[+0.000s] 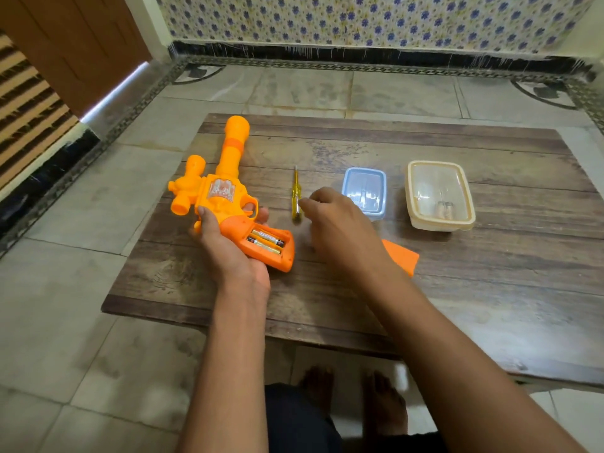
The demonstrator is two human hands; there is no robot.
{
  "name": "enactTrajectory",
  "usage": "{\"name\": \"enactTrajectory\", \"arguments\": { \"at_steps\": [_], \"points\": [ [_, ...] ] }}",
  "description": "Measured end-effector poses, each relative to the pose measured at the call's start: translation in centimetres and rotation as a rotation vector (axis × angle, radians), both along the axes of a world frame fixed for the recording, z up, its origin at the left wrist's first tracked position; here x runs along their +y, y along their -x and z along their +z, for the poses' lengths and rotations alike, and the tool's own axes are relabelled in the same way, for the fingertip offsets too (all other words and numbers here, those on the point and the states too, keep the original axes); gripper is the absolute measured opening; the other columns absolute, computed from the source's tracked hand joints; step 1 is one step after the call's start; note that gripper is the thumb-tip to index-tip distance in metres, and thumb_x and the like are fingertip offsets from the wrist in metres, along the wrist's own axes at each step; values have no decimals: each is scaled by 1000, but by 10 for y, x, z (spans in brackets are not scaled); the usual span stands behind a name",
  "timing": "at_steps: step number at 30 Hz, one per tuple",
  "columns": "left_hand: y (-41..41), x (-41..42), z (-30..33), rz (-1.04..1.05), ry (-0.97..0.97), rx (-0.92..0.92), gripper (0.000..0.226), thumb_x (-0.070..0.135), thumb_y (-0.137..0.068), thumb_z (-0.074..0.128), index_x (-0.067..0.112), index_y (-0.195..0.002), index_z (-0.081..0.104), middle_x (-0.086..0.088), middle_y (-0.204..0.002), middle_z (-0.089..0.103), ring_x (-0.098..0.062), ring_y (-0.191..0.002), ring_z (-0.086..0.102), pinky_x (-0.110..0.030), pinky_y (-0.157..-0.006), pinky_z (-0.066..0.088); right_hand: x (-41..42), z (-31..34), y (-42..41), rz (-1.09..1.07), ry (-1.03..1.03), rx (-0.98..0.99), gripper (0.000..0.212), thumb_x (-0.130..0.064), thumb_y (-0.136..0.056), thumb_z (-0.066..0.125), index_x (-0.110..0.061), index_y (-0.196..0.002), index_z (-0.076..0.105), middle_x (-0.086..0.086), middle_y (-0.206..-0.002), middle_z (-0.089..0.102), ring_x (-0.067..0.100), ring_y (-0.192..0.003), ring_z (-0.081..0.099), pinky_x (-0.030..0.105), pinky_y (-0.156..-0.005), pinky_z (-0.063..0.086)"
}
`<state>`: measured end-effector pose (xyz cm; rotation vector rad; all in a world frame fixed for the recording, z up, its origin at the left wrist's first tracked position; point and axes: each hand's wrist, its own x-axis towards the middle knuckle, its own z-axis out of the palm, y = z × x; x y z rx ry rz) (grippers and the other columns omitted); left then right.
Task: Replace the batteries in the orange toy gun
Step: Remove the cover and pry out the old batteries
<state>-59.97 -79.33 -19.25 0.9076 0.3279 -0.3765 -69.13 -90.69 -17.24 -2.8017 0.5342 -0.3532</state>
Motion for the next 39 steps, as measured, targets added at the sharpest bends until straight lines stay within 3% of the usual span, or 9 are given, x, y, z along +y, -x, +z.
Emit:
{"name": "enactTrajectory", "arguments": {
  "at_steps": [3,6,10,14,19,21,24,35,39],
  "points": [
    [-2,4,-1,-13,-18,2,54,55,-108,34,14,-116,68,-10,-90,74,-22,-69,72,-30,-67,59,3,-1,-15,27,-19,60,30,-5,-95,52,-6,-122,63,21,-126,57,42,-113,57,49,-84,54],
    [-3,5,0,-19,-37,7,53,56,-108,33,16,-109,69,-6,-82,76,-20,-67,73,-27,-62,59,8,-1,-24,65,-1,150,29,-13,-97,52,-5,-122,65,21,-126,53,39,-121,50,40,-90,47],
    [1,4,0,-21,-68,-9,52,55,-108,34,18,-103,70,-5,-76,76,-21,-68,72,-26,-60,58,8,-5,-28,30,3,125,24,-5,-95,49,0,-107,69,24,-115,57,42,-110,53,35,-76,31],
    [2,6,1,-8,-63,1,52,56,-107,36,17,-108,70,-7,-85,76,-21,-69,73,-27,-62,58,8,-6,-27,-54,-18,23,22,0,-92,54,0,-105,71,22,-104,61,43,-96,60,41,-71,46],
    [7,2,1,11,-65,31,55,56,-108,31,14,-113,68,-11,-91,76,-22,-68,74,-28,-58,60,13,7,-10,-143,-65,-444,14,-3,-88,60,4,-92,72,20,-81,62,38,-67,60,42,-60,52],
    [8,-2,1,25,-60,66,58,57,-108,33,13,-126,65,-17,-104,76,-24,-70,76,-31,-60,61,15,17,3,-178,-99,-634,16,-4,-90,61,2,-99,74,16,-84,65,29,-69,61,37,-62,50],
    [11,-9,1,37,-61,90,59,59,-107,34,13,-131,62,-15,-105,77,-24,-70,77,-31,-59,61,20,32,23,-158,-136,-784,13,-3,-95,60,0,-100,71,11,-87,62,22,-70,56,30,-63,44],
    [10,-24,-6,67,-51,96,57,61,-105,41,18,-140,55,-21,-116,75,-28,-73,79,-44,-61,64,12,22,29,60,-120,-696,20,0,-97,53,4,-108,69,13,-96,60,24,-85,56,24,-74,42],
    [10,-24,-3,62,-81,103,55,61,-105,41,20,-137,59,-16,-112,77,-24,-70,79,-36,-58,62,9,17,25,113,-93,-666,24,4,-95,54,5,-113,70,16,-102,63,29,-91,62,29,-78,49]
  ]
}}
